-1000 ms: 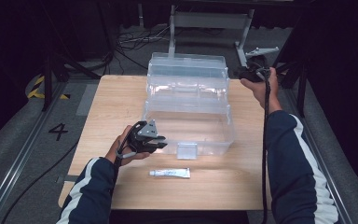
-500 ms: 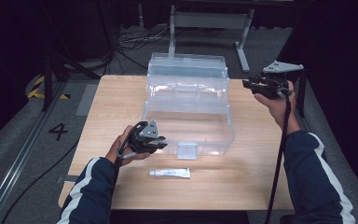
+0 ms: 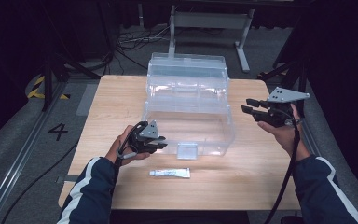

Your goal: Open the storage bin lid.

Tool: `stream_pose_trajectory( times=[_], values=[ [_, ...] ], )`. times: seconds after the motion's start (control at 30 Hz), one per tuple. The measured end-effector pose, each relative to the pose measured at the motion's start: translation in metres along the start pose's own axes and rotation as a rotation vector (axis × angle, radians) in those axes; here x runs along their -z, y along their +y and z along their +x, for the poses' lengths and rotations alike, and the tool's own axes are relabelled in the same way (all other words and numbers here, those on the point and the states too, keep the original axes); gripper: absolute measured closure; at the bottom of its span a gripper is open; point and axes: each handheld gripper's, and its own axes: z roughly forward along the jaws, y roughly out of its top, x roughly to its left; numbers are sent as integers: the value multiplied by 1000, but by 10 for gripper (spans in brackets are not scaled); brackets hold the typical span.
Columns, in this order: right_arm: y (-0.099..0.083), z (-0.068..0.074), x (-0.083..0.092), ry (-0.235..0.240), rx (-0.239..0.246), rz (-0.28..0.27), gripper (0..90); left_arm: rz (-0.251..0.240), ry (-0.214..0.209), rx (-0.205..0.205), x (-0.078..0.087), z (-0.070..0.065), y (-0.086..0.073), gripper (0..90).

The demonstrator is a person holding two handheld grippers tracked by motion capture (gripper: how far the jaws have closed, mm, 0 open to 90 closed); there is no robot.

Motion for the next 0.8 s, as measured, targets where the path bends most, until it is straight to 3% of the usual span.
stream_pose_trajectory(
  times=[0.1, 0.4, 0.57, 0.8],
  values=[
    [-4, 10, 4, 42, 6, -3, 653, -1, 7, 0, 0, -1, 0, 723],
    [-5, 58, 2, 198, 99, 55, 619, -15, 41, 9, 13, -3, -2, 674],
    [-2, 84, -7, 276, 164, 78, 606, -35, 98, 12, 24, -7, -2, 616],
    [-7, 104, -21, 348, 197, 120, 599, -60, 175, 23, 44, -14, -8, 557]
  ],
)
